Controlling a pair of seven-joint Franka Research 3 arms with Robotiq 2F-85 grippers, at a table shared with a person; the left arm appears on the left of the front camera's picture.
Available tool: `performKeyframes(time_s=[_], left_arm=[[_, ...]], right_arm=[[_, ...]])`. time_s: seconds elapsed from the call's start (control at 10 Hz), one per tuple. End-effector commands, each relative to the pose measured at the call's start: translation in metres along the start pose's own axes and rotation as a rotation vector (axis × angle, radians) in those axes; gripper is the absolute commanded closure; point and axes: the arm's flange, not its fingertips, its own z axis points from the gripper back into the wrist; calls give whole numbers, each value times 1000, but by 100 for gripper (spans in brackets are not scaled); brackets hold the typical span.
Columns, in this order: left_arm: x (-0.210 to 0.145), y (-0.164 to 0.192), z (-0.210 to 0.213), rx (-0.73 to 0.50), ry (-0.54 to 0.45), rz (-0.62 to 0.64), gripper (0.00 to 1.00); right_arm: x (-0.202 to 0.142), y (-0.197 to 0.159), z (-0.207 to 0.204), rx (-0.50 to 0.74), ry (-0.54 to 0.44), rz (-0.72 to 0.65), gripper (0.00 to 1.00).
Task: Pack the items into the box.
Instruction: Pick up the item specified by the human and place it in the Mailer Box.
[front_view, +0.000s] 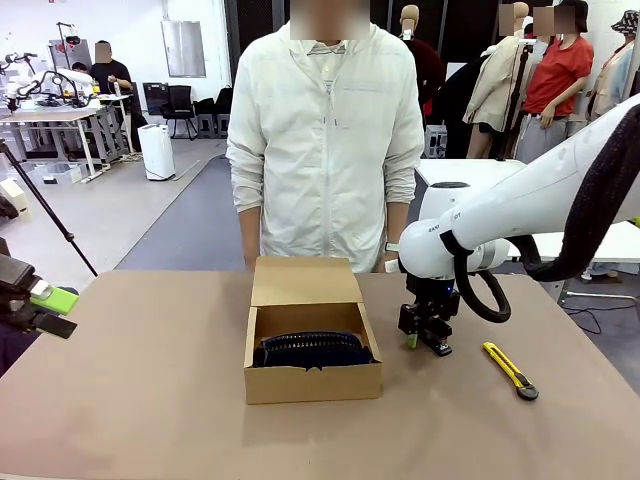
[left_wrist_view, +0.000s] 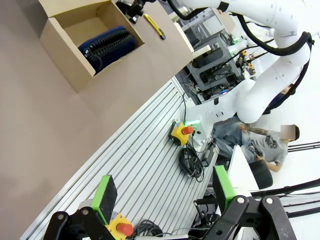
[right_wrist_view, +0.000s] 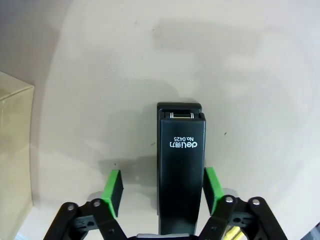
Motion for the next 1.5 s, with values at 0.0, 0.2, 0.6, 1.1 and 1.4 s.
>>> performKeyframes(time_s=[0.0,0.2,0.6,1.1,1.4], left_arm=[[1,0,0,-18,-8,-7,0],[1,0,0,-18,-8,-7,0],[1,0,0,-18,-8,-7,0],[1,0,0,-18,-8,-7,0],[1,0,0,-18,-8,-7,0]], right_arm=[[-5,-1,3,-29,-10,26,100],[-5,-2,4,-50,-7,13,100],[-4,-3,4,-50,21,16,100],[-42,-21,121,-58,15,-103,100],[-90,-28,199,0,9,-270,100]])
